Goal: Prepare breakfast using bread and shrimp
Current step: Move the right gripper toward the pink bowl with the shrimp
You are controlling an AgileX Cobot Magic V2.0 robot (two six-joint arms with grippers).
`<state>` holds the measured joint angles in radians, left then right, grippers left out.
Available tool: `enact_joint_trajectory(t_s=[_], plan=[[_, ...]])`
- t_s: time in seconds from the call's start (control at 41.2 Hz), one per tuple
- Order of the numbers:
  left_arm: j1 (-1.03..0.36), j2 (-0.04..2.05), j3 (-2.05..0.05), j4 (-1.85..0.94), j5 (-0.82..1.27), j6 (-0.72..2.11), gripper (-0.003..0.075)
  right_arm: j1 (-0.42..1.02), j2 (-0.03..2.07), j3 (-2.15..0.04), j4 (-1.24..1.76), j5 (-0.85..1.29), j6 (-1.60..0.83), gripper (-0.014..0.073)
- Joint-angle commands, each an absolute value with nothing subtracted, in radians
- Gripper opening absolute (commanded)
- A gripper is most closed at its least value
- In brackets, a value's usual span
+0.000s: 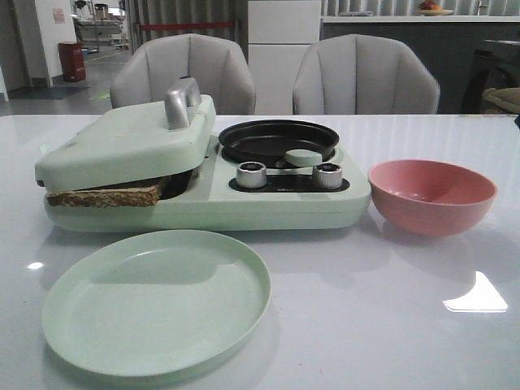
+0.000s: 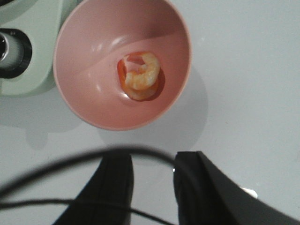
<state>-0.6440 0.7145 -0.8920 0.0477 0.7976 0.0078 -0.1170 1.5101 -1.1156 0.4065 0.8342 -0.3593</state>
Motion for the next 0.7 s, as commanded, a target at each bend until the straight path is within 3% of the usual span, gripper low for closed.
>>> enact_joint_trajectory(t_s=[0.0,0.68], plan=[[-0.652,0.714,-0.921,0.049,0.716,0.000,0.0278,-0.115,1.520,-1.185,0.428,0.802,-0.375,0.0344],[-0.652,0.714,-0.921,0.030,0.714,0.000,0.0278,-0.036,1.847,-1.495,0.233,0.820,-0.394,0.0344]])
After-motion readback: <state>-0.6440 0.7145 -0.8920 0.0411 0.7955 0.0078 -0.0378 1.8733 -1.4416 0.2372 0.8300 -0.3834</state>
